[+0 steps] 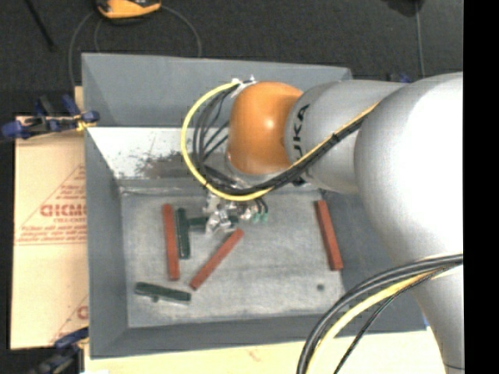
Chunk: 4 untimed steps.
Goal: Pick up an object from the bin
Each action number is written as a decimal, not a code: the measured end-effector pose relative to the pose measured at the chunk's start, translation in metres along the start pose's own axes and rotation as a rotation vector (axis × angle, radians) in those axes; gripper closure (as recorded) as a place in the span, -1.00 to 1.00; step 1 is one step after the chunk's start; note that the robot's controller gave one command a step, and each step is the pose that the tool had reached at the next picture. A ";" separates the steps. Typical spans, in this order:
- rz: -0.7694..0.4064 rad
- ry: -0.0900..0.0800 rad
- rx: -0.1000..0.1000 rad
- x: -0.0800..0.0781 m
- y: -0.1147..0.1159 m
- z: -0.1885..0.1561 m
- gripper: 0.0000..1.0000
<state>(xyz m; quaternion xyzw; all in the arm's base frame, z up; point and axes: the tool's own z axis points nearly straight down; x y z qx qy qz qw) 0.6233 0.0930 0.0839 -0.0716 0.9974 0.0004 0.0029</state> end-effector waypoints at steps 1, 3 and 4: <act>0.000 0.000 0.000 0.000 0.000 0.000 1.00; 0.000 0.002 0.000 0.001 0.000 -0.007 1.00; 0.000 0.002 0.000 0.001 0.000 -0.008 1.00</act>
Offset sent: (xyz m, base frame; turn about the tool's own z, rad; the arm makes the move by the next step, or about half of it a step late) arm -0.0001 0.0000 0.0173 0.0000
